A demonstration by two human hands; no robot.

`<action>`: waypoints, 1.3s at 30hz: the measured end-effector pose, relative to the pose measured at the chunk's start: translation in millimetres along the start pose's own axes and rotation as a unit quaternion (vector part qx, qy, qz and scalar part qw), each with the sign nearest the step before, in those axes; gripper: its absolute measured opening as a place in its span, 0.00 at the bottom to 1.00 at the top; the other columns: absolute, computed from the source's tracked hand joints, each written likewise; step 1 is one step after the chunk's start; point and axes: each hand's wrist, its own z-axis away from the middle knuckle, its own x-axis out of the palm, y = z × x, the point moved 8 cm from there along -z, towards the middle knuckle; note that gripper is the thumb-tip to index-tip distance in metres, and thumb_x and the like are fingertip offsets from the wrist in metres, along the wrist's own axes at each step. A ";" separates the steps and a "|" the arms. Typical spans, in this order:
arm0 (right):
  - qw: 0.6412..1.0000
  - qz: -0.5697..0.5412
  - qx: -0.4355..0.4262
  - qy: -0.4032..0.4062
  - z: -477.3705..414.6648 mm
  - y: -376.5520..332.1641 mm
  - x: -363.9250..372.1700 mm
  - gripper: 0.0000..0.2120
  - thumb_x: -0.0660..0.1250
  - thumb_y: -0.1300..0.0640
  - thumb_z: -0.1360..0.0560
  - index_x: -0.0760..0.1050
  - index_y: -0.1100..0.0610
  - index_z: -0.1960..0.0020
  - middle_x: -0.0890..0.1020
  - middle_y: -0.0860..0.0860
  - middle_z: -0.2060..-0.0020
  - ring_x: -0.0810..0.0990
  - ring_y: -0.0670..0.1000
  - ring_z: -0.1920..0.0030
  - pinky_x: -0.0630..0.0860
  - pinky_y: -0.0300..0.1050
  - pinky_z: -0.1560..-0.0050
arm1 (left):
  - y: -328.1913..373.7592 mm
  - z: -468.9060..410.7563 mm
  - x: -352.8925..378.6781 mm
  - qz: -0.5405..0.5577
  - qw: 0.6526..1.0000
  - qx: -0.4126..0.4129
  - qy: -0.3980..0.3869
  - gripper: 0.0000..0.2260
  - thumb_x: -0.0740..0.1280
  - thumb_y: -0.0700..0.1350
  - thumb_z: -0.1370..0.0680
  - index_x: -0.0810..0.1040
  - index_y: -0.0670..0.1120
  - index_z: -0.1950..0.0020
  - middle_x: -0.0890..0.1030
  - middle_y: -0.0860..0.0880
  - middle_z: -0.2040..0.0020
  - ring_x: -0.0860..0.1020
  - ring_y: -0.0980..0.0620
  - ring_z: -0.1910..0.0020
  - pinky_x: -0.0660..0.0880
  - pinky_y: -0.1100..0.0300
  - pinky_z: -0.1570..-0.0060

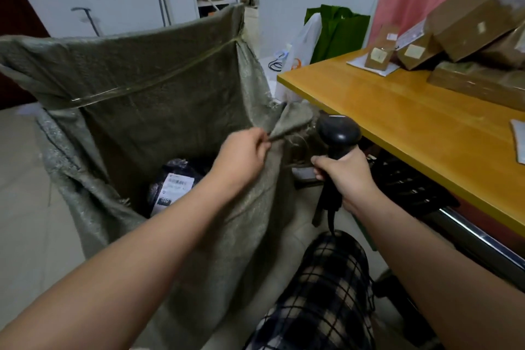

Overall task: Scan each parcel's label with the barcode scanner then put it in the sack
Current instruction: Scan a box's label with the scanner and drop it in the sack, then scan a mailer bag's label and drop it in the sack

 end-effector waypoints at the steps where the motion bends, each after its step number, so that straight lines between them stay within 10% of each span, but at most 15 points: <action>1: 1.000 0.002 -0.005 -0.013 1.9 -1.1 1.4 0.15 0.70 0.69 0.28 0.72 0.63 0.43 0.79 0.56 0.66 0.78 0.49 0.69 0.77 0.42 0.66 | -2.7 2.7 13.1 -0.038 0.998 -0.002 -0.041 0.07 0.64 0.42 0.21 0.79 0.41 0.52 0.82 0.40 0.54 0.78 0.40 0.52 0.69 0.54 0.56; 13: 0.998 0.033 0.010 -0.045 34.4 13.2 -36.7 0.08 0.69 0.61 0.24 0.75 0.62 0.46 0.79 0.57 0.66 0.77 0.51 0.70 0.76 0.40 0.70 | -3.0 57.5 112.0 -0.164 0.955 0.024 -0.245 0.08 0.60 0.45 0.20 0.76 0.43 0.48 0.80 0.42 0.48 0.78 0.41 0.51 0.77 0.50 0.53; 30: 0.953 0.014 -0.058 0.296 117.6 -31.9 -314.8 0.06 0.68 0.56 0.23 0.75 0.54 0.59 0.76 0.60 0.73 0.75 0.58 0.73 0.74 0.47 0.69 | 297.4 16.9 178.3 0.045 0.933 0.316 -0.168 0.09 0.62 0.49 0.20 0.76 0.45 0.48 0.78 0.47 0.50 0.74 0.46 0.47 0.72 0.53 0.54; 39: 0.937 -0.107 -0.014 0.333 127.4 -11.2 -363.4 0.12 0.68 0.55 0.24 0.74 0.61 0.63 0.74 0.59 0.76 0.73 0.56 0.78 0.74 0.45 0.72 | 370.8 -34.9 264.6 -0.104 0.909 0.325 -0.239 0.31 0.58 0.61 0.21 0.55 0.49 0.22 0.52 0.45 0.21 0.52 0.44 0.23 0.55 0.48 0.27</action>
